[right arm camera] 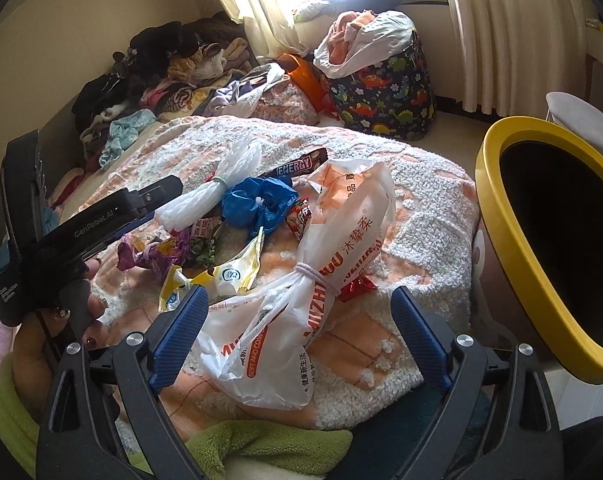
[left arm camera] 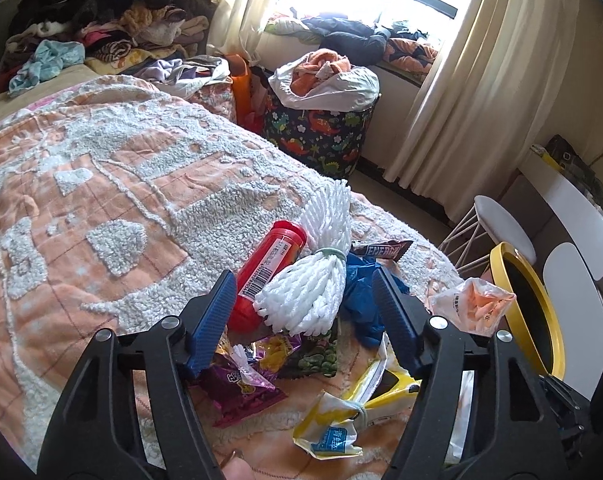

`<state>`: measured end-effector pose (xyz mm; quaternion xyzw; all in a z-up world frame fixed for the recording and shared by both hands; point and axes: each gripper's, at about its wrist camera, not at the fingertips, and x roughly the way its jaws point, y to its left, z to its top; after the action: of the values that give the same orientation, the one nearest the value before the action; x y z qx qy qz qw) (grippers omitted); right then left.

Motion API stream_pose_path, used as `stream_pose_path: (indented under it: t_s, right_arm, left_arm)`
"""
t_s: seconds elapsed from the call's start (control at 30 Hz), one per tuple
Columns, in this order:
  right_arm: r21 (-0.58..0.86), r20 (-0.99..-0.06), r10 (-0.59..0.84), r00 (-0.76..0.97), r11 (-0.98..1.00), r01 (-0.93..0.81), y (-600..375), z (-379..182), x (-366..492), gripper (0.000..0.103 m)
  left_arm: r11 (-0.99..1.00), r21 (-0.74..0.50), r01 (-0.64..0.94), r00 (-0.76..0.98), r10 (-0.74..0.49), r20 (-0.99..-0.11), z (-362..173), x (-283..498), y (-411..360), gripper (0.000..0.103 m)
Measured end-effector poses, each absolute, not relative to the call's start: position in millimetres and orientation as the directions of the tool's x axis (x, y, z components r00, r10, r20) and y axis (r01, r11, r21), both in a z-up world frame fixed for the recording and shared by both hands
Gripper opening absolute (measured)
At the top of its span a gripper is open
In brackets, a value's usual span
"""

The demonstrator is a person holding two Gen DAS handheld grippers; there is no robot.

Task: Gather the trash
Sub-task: 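Grasp the white mesh bundle with the left tool while the right tool grasps the white printed bag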

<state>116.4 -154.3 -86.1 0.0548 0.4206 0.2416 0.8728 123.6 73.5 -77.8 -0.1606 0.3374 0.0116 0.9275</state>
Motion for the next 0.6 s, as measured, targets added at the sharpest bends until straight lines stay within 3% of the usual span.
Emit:
stream_pose_path:
  t_s: [0.17, 0.4, 0.6]
  right_arm:
    - [0.319, -0.728, 0.478, 0.492, 0.871, -0.374, -149.4, -96.0, 120.8, 0.087]
    - [0.362, -0.741, 0.523, 0.421, 0.839, -0.407, -148.2, -108.1, 120.2, 0.056]
    - [0.352, -0.725, 0.538, 0.429, 0.826, -0.441, -146.4, -103.9, 114.2, 0.040]
  left_arm:
    - [0.954, -0.274, -0.125, 0.751, -0.090, -0.654, -85.8, 130.3, 70.1, 0.048]
    - [0.958, -0.255, -0.129, 0.734, -0.081, -0.674, -92.9, 133.7, 66.8, 0.037]
    - [0.962, -0.246, -0.117, 0.732, -0.084, -0.676, -93.0, 130.3, 63.5, 0.019]
